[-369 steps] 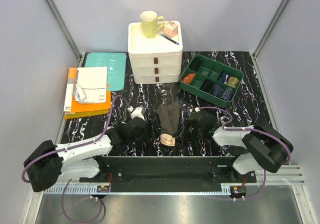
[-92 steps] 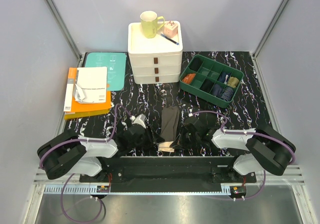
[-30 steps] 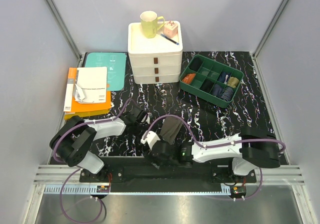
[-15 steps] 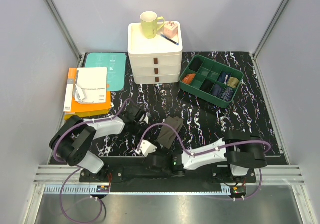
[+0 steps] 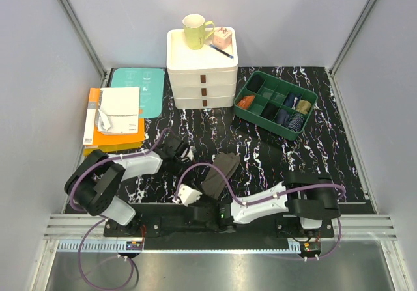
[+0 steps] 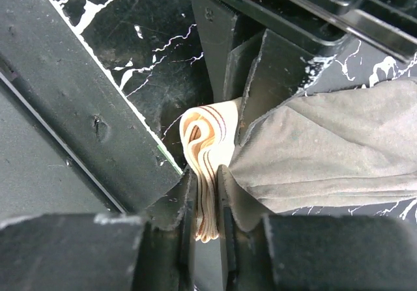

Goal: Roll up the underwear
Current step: Roll the underwear to the center of the board.

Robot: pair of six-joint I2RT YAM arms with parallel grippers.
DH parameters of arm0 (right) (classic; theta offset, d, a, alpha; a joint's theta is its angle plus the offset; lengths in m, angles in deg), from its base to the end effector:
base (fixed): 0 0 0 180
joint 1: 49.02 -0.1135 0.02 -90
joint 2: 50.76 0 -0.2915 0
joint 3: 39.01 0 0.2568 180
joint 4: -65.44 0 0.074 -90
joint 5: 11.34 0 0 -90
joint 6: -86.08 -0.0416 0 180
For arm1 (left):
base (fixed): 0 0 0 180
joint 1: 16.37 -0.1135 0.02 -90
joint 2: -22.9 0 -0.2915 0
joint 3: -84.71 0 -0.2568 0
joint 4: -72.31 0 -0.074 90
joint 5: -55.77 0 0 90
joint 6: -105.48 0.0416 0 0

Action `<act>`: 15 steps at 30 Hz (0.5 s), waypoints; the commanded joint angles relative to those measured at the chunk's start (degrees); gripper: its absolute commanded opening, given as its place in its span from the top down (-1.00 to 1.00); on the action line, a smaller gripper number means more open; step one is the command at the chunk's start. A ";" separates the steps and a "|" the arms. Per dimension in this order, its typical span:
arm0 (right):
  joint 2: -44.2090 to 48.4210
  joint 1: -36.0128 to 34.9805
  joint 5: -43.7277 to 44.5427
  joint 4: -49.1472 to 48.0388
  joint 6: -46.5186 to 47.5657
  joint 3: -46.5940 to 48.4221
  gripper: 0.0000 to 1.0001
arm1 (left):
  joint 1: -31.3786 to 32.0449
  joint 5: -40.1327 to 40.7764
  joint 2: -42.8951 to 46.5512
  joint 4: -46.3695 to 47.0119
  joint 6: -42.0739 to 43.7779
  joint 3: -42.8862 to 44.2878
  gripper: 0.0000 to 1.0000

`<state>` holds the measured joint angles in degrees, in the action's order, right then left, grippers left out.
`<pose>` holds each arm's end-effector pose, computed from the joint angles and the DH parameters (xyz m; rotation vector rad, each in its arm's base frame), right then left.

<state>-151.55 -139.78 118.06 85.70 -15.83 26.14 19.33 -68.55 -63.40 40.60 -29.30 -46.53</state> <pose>0.0219 0.3431 0.1623 -1.2391 1.8965 0.0355 0.1838 -0.1610 0.1466 0.0650 -2.8554 1.0094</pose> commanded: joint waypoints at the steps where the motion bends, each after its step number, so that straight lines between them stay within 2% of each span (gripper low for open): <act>1: 2.43 0.23 -5.72 -2.08 0.12 -0.74 0.88 | -1.16 -0.57 3.41 -0.52 1.27 0.88 0.76; 3: 4.97 2.42 -12.22 -4.36 -0.66 -2.76 0.97 | -1.77 0.48 6.04 -0.61 1.36 0.53 0.52; 4: 5.86 3.47 -14.41 -5.94 -1.10 -4.51 0.99 | -2.65 2.14 7.28 -0.61 1.44 0.18 0.32; 7: 9.38 7.78 -23.02 -10.06 -2.60 -7.94 1.00 | -4.84 4.96 12.02 -0.61 1.27 -1.31 0.07; 8: 10.26 10.32 -27.57 -11.13 -3.04 -8.83 1.00 | -5.46 5.41 13.08 -0.53 1.18 -1.84 -0.11; 11: 12.81 14.19 -36.98 -14.21 -4.71 -11.29 1.00 | -7.66 7.86 17.03 -0.52 0.83 -4.04 -0.32; 15: 12.99 22.44 -49.48 -18.07 -7.86 -13.31 1.00 | -8.55 13.83 23.17 -0.61 1.35 -5.80 -0.41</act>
<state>-139.40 -123.08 85.32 73.30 -19.76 14.58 11.38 -61.58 -45.28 39.34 -28.29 -50.66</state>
